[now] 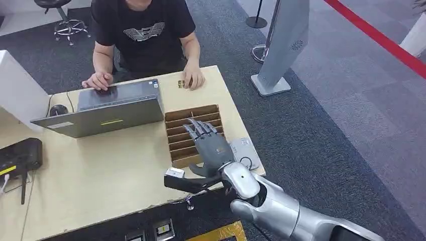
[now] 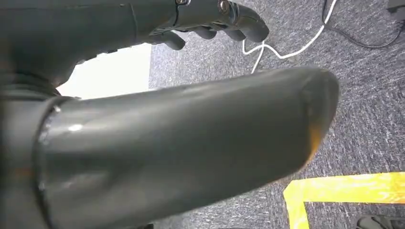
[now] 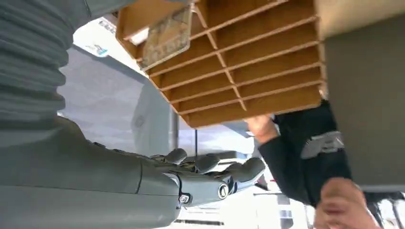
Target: Pass the card to the sensor for recognition and then transmit it.
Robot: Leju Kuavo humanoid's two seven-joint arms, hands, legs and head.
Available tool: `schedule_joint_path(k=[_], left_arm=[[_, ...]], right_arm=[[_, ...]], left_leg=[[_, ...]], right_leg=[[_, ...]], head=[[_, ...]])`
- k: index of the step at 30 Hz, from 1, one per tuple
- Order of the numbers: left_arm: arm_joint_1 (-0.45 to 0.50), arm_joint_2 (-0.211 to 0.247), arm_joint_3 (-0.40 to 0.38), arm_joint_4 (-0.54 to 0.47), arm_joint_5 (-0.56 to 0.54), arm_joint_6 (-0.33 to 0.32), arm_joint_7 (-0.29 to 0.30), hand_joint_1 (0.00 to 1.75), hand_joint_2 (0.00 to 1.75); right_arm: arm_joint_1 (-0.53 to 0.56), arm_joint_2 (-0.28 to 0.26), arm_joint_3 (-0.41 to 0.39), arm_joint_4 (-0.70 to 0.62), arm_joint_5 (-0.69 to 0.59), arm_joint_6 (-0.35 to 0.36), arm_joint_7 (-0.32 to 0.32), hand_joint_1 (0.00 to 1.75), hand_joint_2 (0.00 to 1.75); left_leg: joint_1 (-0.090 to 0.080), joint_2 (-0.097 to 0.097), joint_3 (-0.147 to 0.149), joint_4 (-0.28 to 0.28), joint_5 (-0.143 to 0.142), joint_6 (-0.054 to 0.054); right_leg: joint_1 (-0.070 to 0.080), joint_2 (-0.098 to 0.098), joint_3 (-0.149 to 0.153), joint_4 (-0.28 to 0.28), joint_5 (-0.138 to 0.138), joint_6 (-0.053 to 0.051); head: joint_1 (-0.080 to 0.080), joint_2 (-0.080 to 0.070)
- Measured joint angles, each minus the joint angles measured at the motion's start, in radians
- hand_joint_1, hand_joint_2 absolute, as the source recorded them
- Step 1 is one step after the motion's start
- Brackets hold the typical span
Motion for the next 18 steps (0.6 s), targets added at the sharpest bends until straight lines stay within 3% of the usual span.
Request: schedule_joint_path(k=[18], left_arm=[[0.000, 0.000, 0.000, 0.000, -0.024, 0.000, -0.005, 0.00, 0.00]], right_arm=[[0.005, 0.000, -0.036, 0.176, -0.071, 0.027, 0.001, 0.00, 1.75]], left_leg=[[0.000, 0.000, 0.000, 0.000, 0.000, 0.000]], right_leg=[[0.000, 0.000, 0.000, 0.000, 0.000, 0.000]], head=[[0.000, 0.000]])
